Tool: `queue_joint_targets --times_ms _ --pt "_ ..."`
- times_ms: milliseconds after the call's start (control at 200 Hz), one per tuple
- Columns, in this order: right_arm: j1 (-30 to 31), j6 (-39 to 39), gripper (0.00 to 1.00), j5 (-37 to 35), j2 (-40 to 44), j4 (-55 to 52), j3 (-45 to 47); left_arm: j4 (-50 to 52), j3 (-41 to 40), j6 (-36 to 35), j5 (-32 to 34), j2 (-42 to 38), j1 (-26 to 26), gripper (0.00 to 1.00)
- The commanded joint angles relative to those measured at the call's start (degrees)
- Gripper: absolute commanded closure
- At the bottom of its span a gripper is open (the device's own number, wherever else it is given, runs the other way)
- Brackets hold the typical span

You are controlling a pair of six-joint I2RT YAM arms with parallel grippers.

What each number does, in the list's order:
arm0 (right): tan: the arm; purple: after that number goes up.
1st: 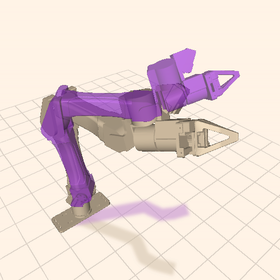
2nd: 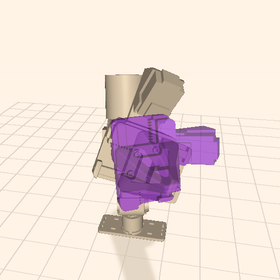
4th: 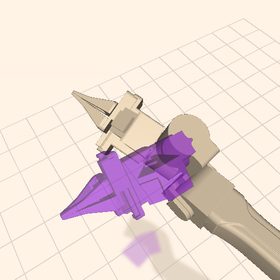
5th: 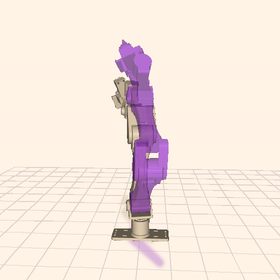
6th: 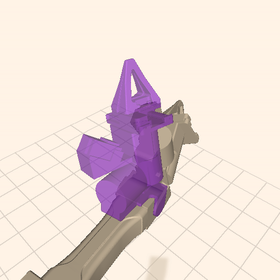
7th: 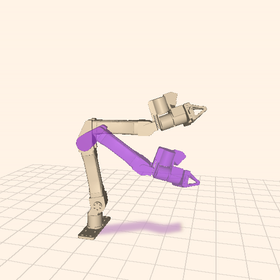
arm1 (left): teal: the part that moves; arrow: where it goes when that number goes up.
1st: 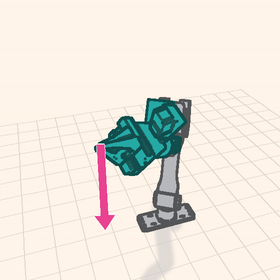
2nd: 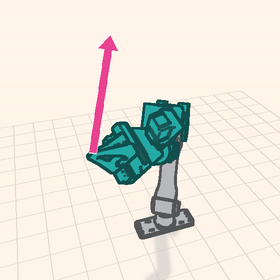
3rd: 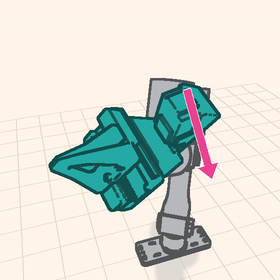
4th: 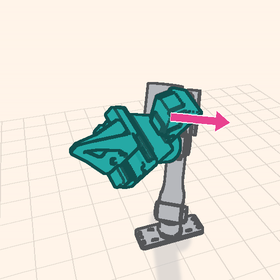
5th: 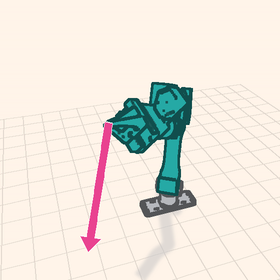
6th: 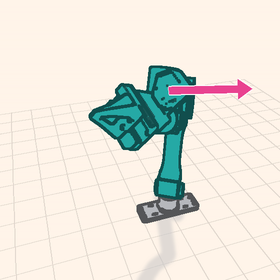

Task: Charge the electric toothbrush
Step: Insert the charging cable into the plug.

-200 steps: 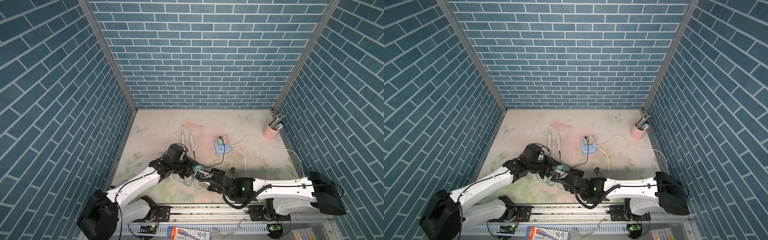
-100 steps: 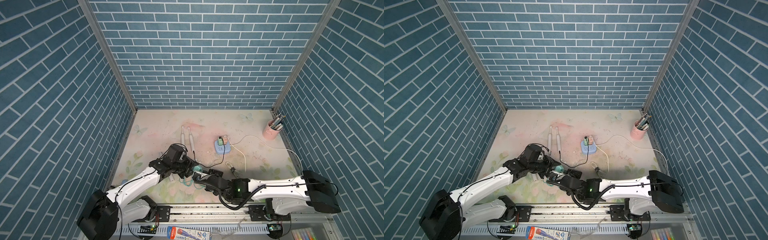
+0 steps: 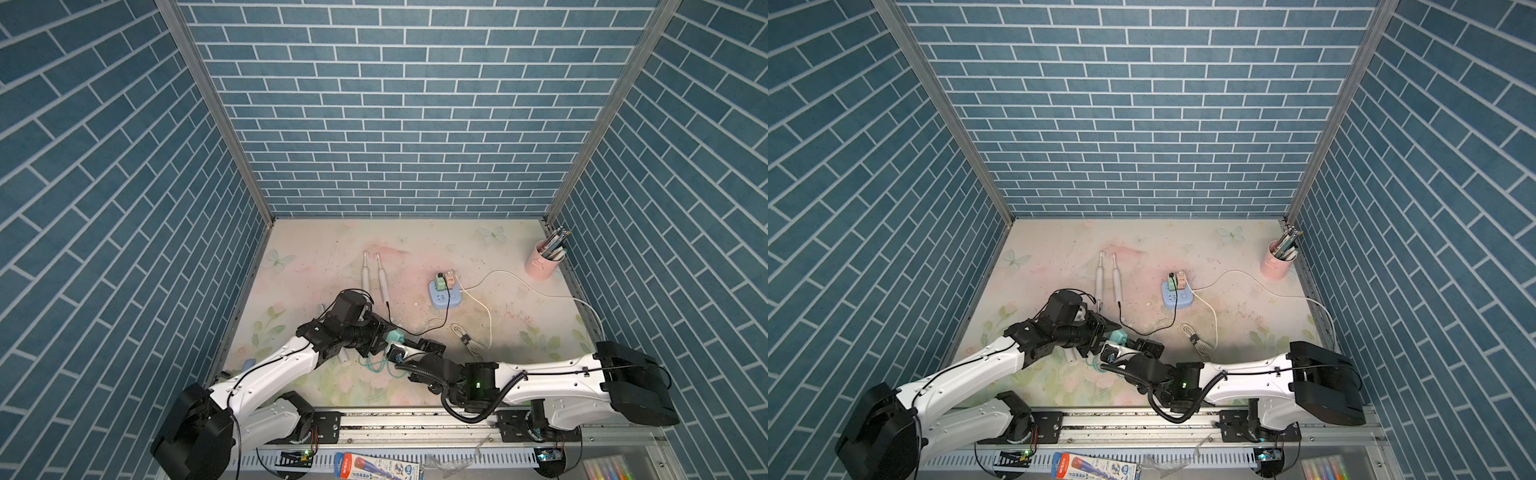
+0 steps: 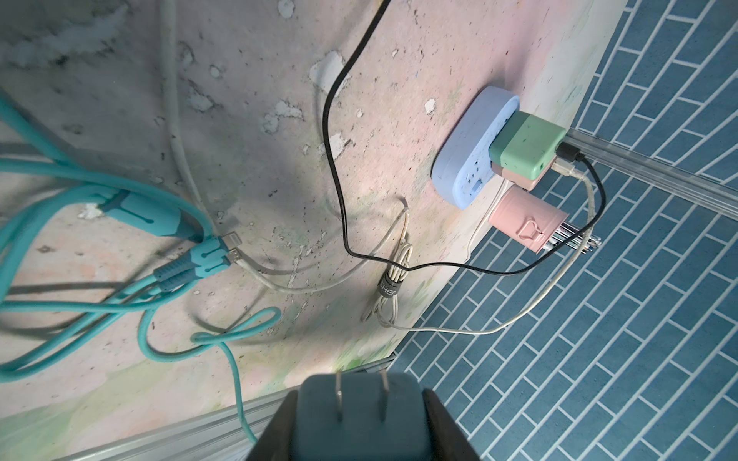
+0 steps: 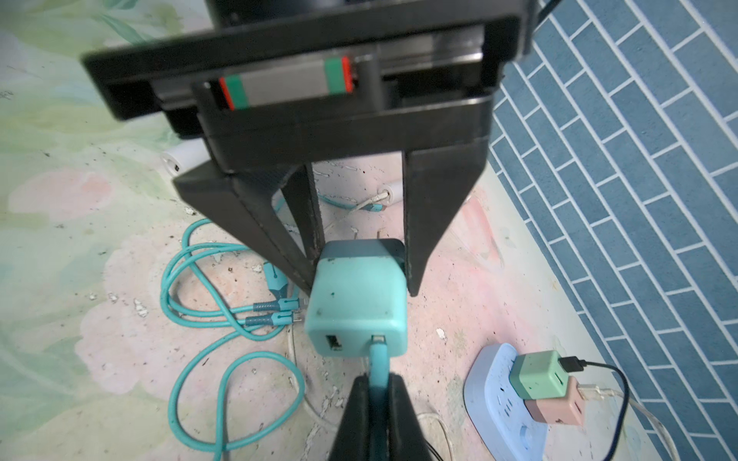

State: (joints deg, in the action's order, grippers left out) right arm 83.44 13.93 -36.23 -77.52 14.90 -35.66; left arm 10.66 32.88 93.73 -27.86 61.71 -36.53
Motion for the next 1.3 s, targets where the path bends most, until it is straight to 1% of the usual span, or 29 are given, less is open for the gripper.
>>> queue_joint_targets --times_ms 0,120,285,490,620,820,930,1060,1135,1220,1240,1270,1295 --pt "-1.7 1.0 1.0 1.7 0.8 4.1 0.9 -4.0 -0.2 0.6 -3.6 -2.2 -1.5 1.0" --pt "-2.4 1.4 1.0 3.6 0.2 4.9 0.9 -7.1 -0.2 1.5 -3.3 -1.9 -3.3 1.0" --pt "-4.0 3.5 1.0 5.5 1.1 9.0 3.3 -9.6 -0.2 1.5 -3.0 -1.8 -5.1 1.0" --pt "-5.6 7.1 1.0 6.5 4.5 12.8 6.9 -7.6 1.4 -2.4 -3.8 -2.3 -5.4 1.0" --pt "-5.8 9.8 1.0 7.6 5.4 16.1 8.6 -8.9 1.6 -2.9 -5.0 -1.1 -6.0 1.0" --pt "-5.8 12.1 1.0 4.7 4.0 18.4 6.4 -9.9 2.7 -2.9 -4.6 1.4 -8.2 1.0" --pt "-5.3 13.3 1.0 0.9 1.3 18.5 3.9 -10.3 2.9 -2.1 -4.8 2.2 -8.7 1.0" --pt "-4.9 14.5 1.0 0.2 -0.9 22.2 4.4 -11.4 2.1 -0.9 -4.7 1.6 -8.7 1.0" --pt "-4.8 14.3 1.0 -1.3 -0.6 23.1 4.7 -12.5 1.4 -0.2 -4.8 1.5 -8.6 1.0" --pt "-4.4 13.0 1.0 -3.7 2.8 22.6 5.5 -11.7 0.8 -0.5 -4.2 0.6 -7.7 1.0" --pt "-4.4 11.7 0.93 -3.9 4.3 21.3 5.7 -11.5 0.7 -0.7 -4.0 0.4 -7.5 1.0" --pt "-4.4 9.4 0.78 -3.1 6.6 18.0 5.8 -11.1 0.6 -1.1 -3.7 0.1 -7.0 1.0" --pt "-4.4 7.2 0.68 -1.6 9.0 15.0 5.9 -10.8 0.5 -1.3 -3.5 -0.2 -6.6 1.0"
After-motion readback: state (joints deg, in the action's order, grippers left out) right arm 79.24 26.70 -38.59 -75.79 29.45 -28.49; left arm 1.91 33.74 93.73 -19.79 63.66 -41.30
